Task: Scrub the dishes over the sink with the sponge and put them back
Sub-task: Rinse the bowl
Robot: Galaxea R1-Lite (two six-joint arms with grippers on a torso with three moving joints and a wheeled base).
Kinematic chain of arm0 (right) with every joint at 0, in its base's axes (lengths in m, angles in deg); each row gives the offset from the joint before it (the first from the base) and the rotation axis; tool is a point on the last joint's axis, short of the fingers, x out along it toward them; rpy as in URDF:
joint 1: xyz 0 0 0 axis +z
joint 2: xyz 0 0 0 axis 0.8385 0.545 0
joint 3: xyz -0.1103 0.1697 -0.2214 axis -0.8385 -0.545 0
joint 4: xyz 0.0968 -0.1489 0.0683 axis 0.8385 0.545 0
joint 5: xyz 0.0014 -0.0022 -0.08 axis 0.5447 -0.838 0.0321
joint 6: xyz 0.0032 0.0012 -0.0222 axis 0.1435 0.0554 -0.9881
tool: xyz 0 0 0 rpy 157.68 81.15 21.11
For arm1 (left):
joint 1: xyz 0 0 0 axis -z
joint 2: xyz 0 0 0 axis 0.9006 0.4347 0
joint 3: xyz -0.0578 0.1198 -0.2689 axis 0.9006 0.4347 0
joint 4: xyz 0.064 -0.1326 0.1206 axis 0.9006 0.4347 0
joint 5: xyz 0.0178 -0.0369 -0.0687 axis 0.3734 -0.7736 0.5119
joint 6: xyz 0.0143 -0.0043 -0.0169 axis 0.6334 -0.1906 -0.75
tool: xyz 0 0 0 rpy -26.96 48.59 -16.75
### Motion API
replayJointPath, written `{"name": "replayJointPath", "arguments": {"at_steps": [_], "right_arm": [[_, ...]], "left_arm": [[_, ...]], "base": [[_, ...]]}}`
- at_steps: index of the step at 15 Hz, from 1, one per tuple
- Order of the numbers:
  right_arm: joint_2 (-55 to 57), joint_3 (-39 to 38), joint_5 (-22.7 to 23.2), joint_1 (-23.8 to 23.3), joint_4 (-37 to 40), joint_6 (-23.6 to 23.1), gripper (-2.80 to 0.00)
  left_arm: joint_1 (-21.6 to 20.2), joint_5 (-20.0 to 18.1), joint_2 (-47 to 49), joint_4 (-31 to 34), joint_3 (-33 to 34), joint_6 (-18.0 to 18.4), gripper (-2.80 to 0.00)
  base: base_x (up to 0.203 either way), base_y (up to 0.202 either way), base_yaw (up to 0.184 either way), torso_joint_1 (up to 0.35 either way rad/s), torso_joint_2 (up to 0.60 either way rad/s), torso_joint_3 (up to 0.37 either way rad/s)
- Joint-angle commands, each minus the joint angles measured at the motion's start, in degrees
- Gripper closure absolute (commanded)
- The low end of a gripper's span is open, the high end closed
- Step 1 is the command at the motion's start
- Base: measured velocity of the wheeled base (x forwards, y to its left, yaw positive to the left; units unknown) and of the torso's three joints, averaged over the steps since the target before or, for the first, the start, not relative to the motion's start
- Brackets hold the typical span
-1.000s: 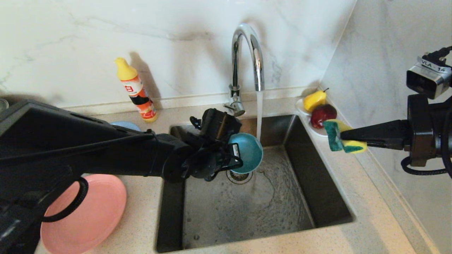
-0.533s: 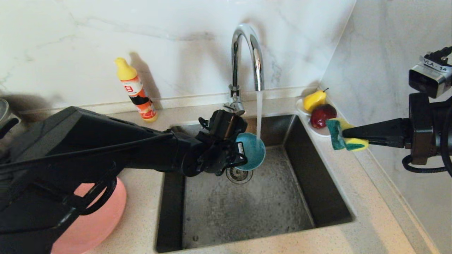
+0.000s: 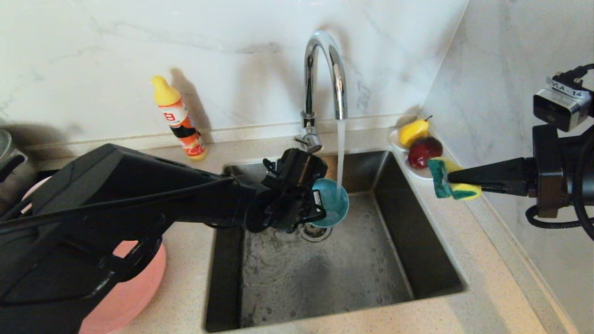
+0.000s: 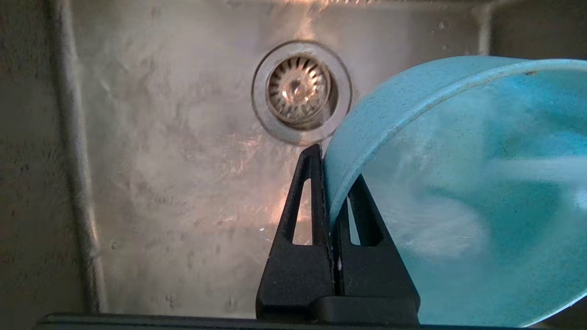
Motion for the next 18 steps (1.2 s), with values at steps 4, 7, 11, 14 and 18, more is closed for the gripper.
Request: {"name": "replayJointPath", "arguments": {"at_steps": [4,7,11,14,18], "right_arm": [[0.02,-0.42,0.17,0.04,-0.07,0.19,0.00],[0.02,-1.48,0.17,0.04,-0.07,0.19,0.00],[1.04,-3.72,0.34,0.20,-0.08,0.15,0.00],[1.53,-4.29,1.42,0.22,-0.16,0.19,0.00],[2.68,-3.52,1.65,0.65,-0.16,0.22,0.00]], "left_arm": [[0.03,0.21,-4.72,-0.27,5.33,-0.89,0.00],[-0.04,2.55,-10.33,-3.15,14.28,-0.51,0.00],[-0.12,5.44,-19.16,-26.15,31.79,7.02,0.00],[-0.14,5.94,-22.66,-50.20,40.74,17.11,0.00],[-0.07,5.92,-27.30,-67.27,45.66,25.90,0.00]], "base": [[0.000,0.000,0.000,0.000,0.00,0.000],[0.000,0.000,0.000,0.000,0.00,0.000],[0.000,0.000,0.000,0.000,0.00,0.000],[0.000,0.000,0.000,0.000,0.00,0.000],[0.000,0.000,0.000,0.000,0.00,0.000]]}}
